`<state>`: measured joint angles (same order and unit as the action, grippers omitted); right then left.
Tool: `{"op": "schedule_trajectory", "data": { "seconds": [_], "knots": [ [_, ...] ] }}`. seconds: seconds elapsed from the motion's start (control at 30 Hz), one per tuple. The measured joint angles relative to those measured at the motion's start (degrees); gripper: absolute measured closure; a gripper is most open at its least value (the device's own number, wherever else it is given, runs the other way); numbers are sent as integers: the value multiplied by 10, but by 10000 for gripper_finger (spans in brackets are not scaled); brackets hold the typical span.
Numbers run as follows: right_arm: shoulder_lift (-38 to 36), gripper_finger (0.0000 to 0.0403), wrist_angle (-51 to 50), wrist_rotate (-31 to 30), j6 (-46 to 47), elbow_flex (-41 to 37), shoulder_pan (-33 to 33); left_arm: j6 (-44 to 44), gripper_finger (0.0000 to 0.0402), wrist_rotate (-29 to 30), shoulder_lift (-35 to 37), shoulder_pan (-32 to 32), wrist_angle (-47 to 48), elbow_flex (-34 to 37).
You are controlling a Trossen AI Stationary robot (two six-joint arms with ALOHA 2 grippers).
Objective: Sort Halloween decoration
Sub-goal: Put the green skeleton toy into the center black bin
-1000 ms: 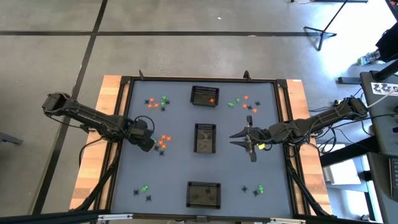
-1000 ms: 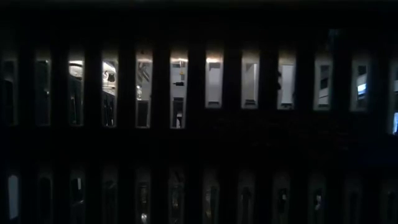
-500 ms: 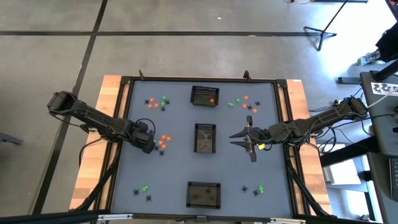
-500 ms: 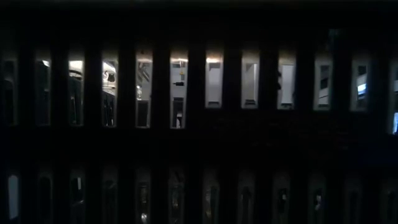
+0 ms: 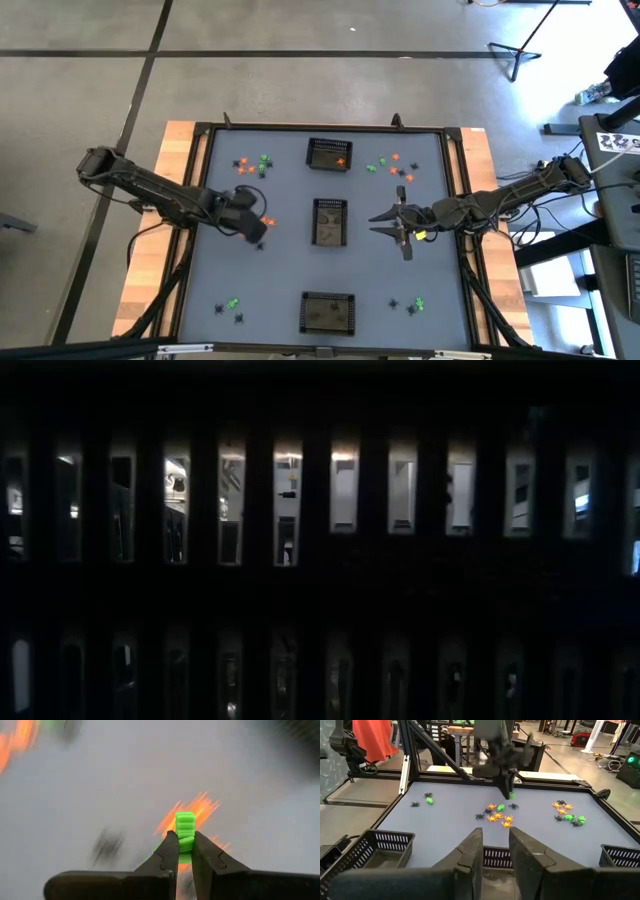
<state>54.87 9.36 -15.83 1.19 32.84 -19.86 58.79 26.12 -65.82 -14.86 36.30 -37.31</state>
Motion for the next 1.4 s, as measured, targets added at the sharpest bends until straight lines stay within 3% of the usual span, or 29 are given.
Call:
{"op": "schedule_trajectory", "data": {
  "seconds": [0.1, 0.23, 0.37, 0.6, 0.77, 0.97, 1.4],
  "knots": [
    [0, 311, 2, 0, 0, 0, 0, -132, 386, 63, -6, -3, -201, 2],
    [0, 311, 5, 0, 0, 0, 0, -274, 386, 69, -46, 11, -400, 4],
    [0, 311, 9, 0, 0, 0, 0, -327, 385, 52, -113, 37, -525, 4],
    [0, 311, 9, 0, 0, 0, 0, -365, 381, -41, -241, 77, -690, 5],
    [0, 311, 8, 0, 1, 0, 0, -387, 349, -62, -284, 85, -708, -19],
    [3, 311, 4, 0, 14, 0, 0, -400, 313, -62, -287, 81, -708, -31],
    [24, 311, 7, 0, 20, 0, 0, -400, 310, -72, -287, 68, -677, -31]
  ]
}}
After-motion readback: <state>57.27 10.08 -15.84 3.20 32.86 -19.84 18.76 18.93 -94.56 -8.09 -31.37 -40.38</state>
